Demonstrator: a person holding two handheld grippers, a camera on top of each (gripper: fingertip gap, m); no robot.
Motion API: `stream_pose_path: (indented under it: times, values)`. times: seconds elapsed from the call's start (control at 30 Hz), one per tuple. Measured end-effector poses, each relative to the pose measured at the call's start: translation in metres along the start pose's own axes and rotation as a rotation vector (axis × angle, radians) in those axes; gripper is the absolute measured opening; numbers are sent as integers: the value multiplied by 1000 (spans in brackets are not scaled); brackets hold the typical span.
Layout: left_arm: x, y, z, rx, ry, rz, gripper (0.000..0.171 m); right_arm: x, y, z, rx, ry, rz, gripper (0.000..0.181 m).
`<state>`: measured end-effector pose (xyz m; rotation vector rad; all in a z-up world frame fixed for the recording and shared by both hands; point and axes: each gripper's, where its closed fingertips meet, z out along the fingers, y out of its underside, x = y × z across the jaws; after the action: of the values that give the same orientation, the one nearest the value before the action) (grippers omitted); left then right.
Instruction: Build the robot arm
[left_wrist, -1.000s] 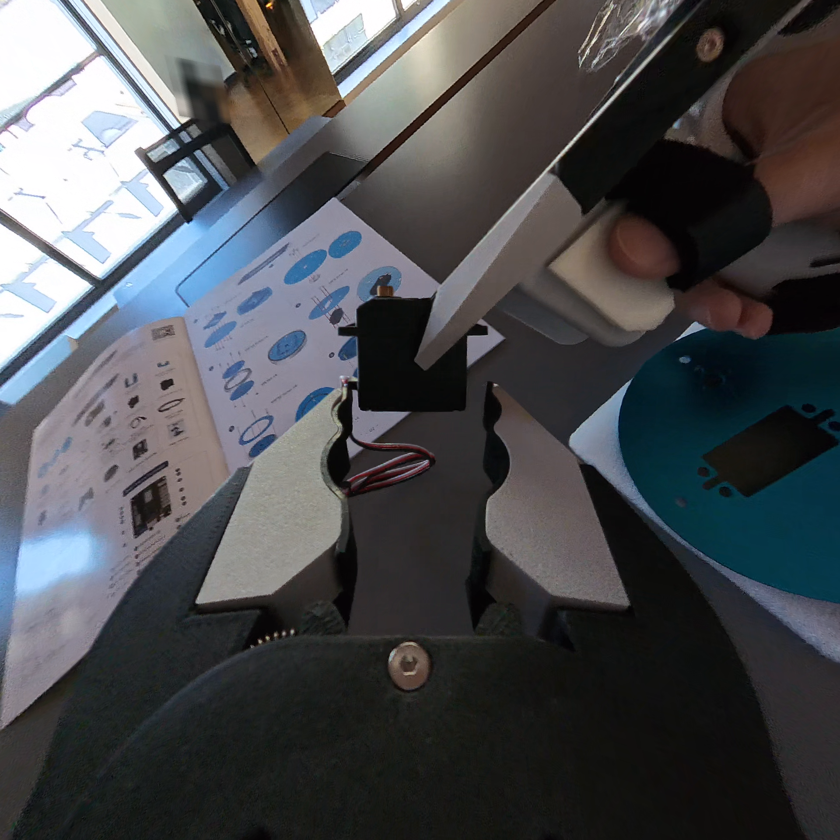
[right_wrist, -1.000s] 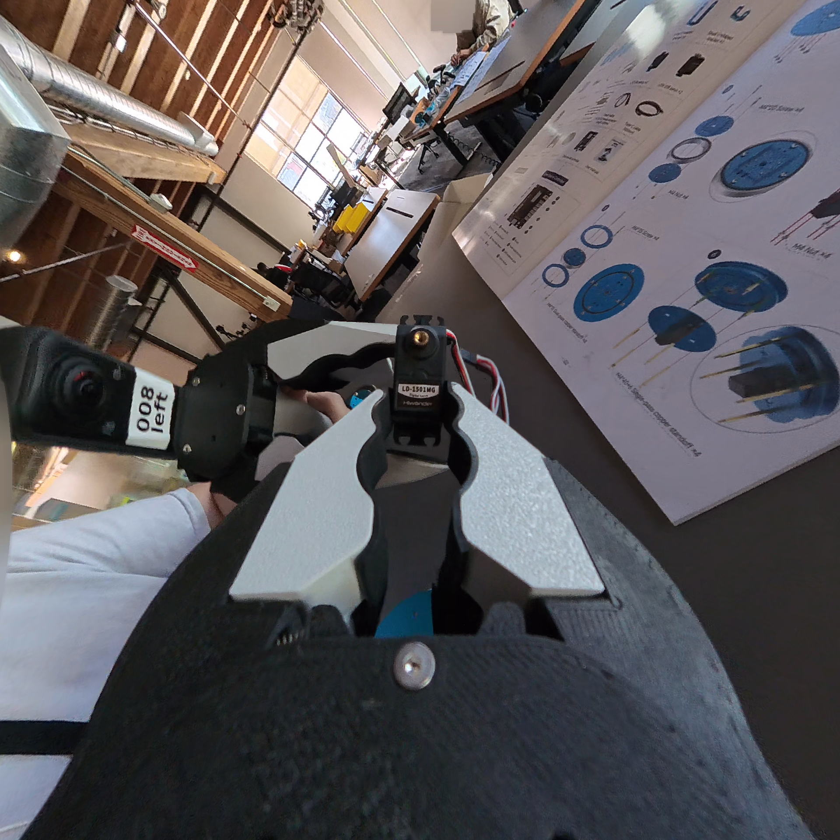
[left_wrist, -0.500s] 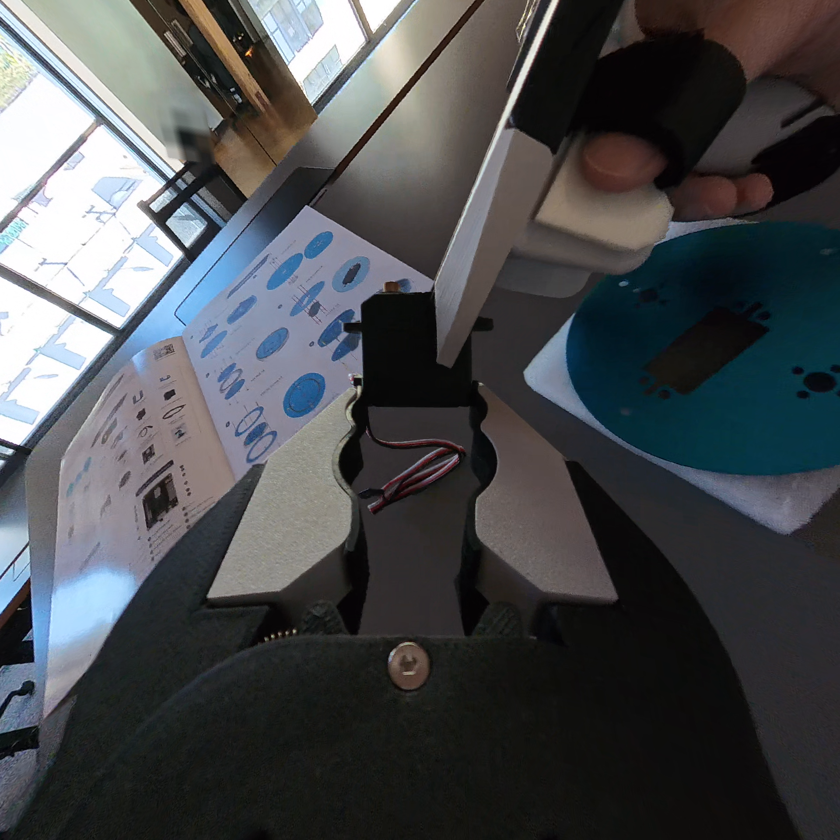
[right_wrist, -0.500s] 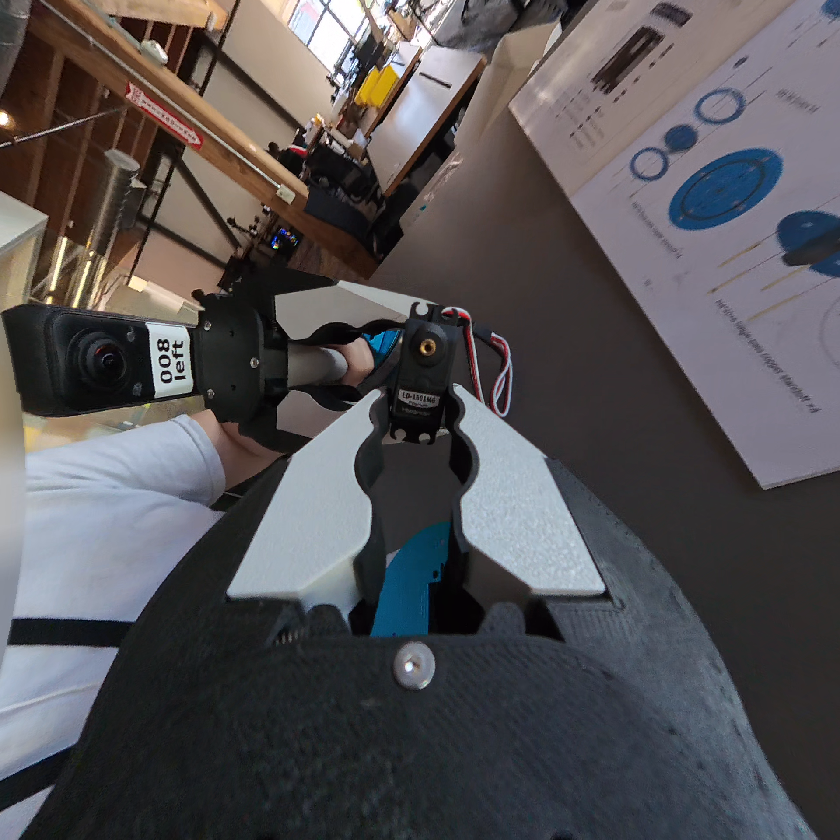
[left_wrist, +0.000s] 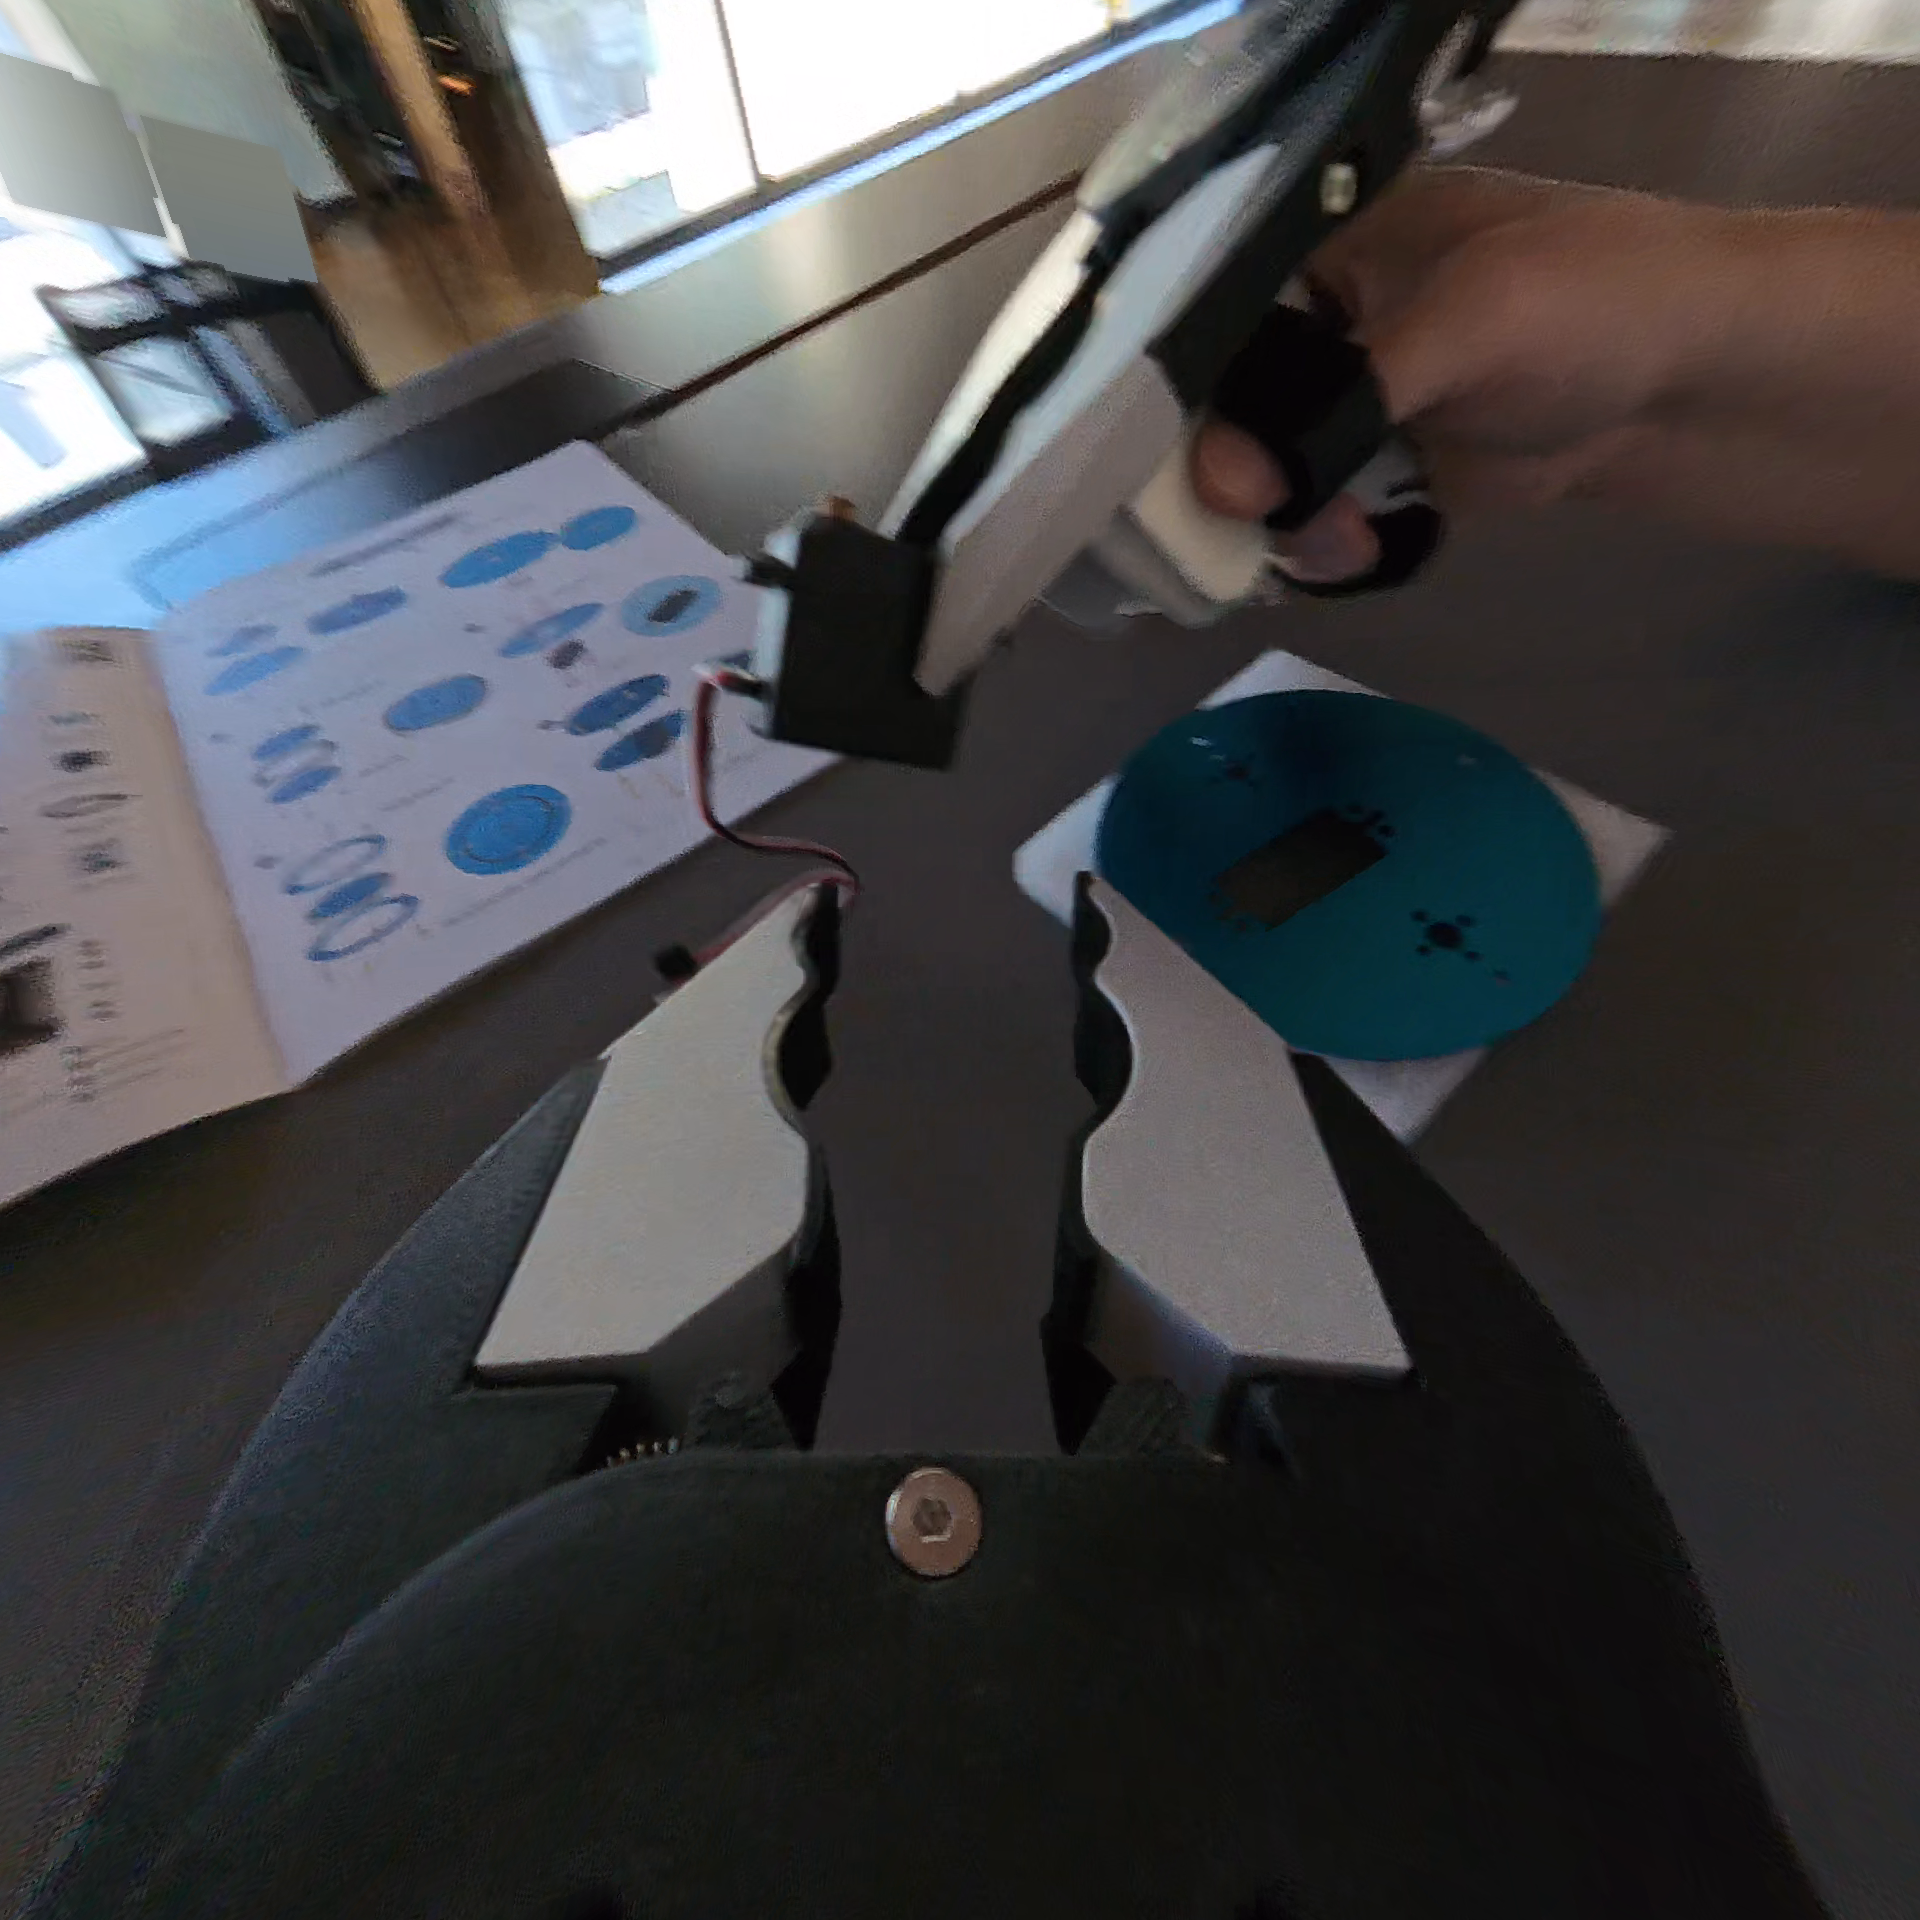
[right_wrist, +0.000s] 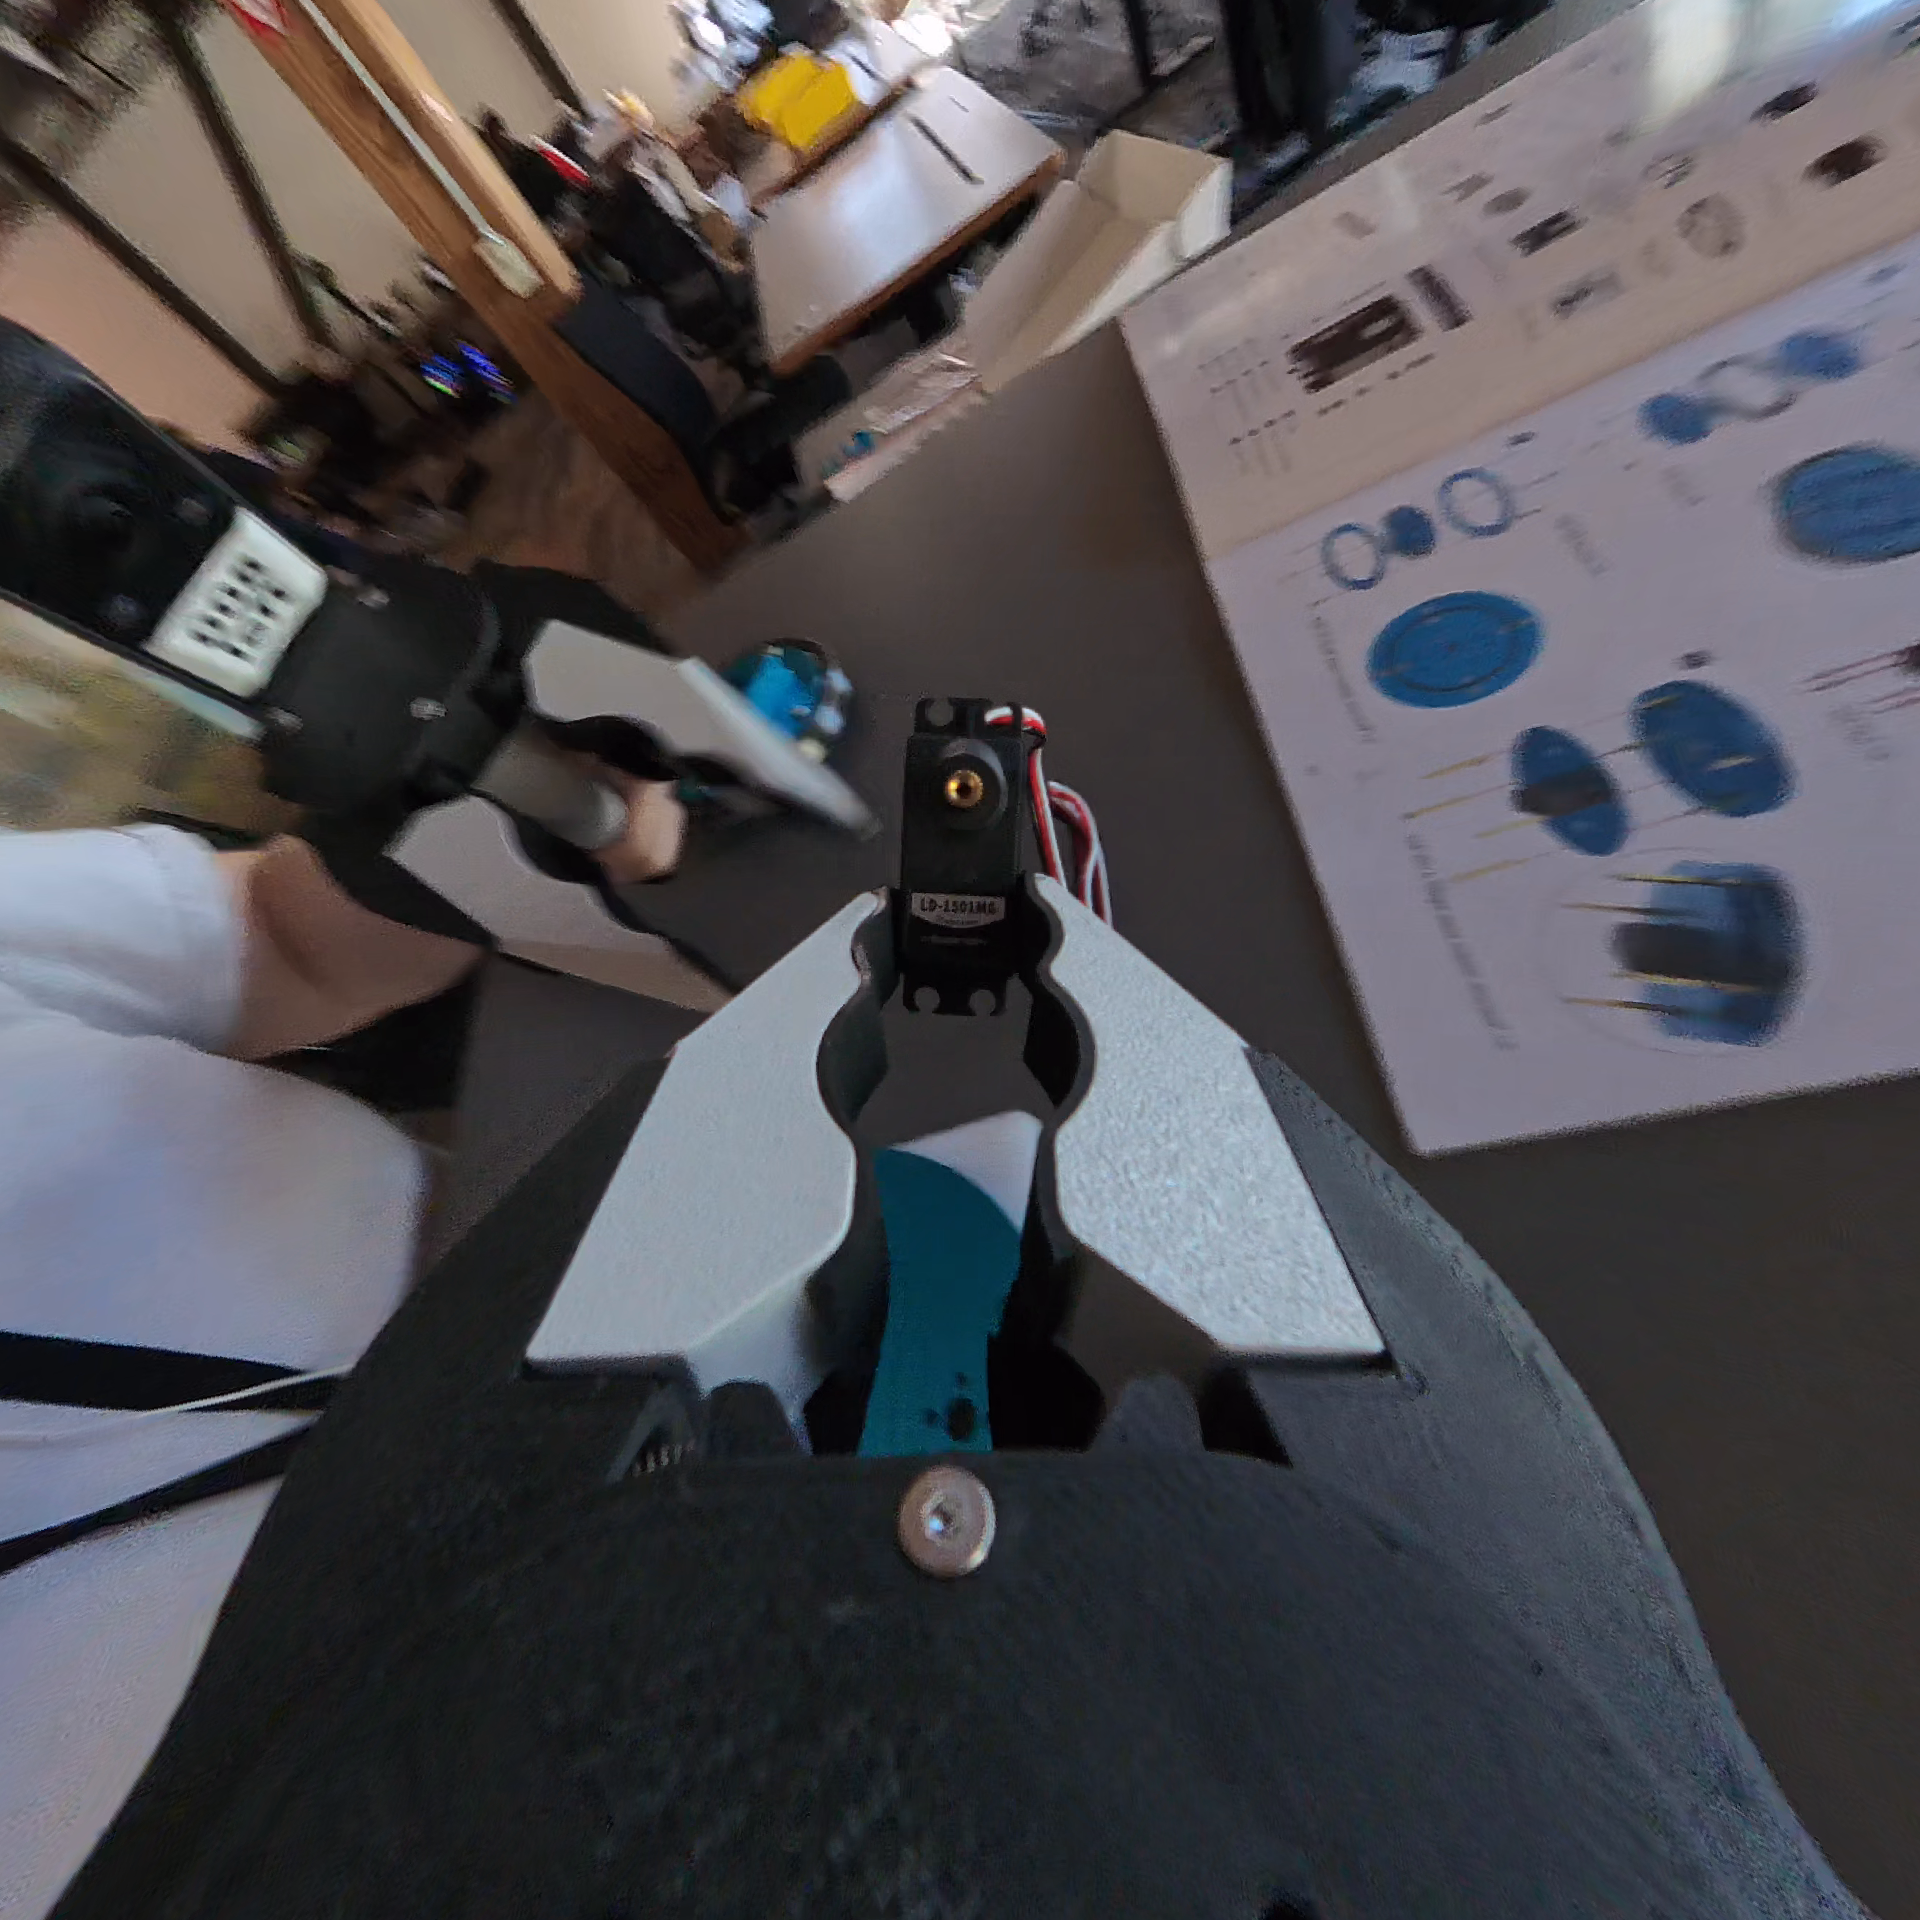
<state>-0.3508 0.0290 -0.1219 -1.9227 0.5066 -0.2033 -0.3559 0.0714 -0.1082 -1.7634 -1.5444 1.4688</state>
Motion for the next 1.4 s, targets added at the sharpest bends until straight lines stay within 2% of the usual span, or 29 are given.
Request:
stream_pose_path:
  times: [0.03, 0.1, 0.27, 0.37, 0.47, 0.6, 0.63, 0.77, 0.97, 1.2, 1.4]
  values:
    - [13, 3, -3, -4, 90, -25, 35, 7, -1, -5, -16, 61, -50, 20]
    - [32, 7, -8, -10, 201, -64, 35, 13, -8, -19, -33, 149, -167, 20]
    - [39, 16, -3, -119, 269, -206, 27, 0, -27, -73, -7, 286, -316, 20]
    - [37, 11, 8, -150, 256, -292, 33, -3, -19, -108, -8, 392, -390, 20]
    - [38, 13, 22, -209, 207, -333, 46, -4, -8, -139, 7, 515, -444, 20]
    - [45, 26, 38, -341, 197, -387, 59, -7, 2, -168, 87, 610, -476, 20]
    - [49, 26, 41, -362, 211, -395, 57, -8, 4, -172, 110, 615, -476, 20]
    - [43, 38, 47, -517, 86, -243, 53, -10, 18, -175, 139, 601, -459, 20]
    - [46, 41, 47, -678, 70, -127, 33, -19, 19, -172, 170, 564, -465, 20]
    - [27, 31, 35, -677, -39, -23, 32, -22, 26, -162, 133, 554, -495, 20]
    - [7, 17, -2, -643, -162, 74, 31, -29, 28, -147, 134, 449, -442, 20]
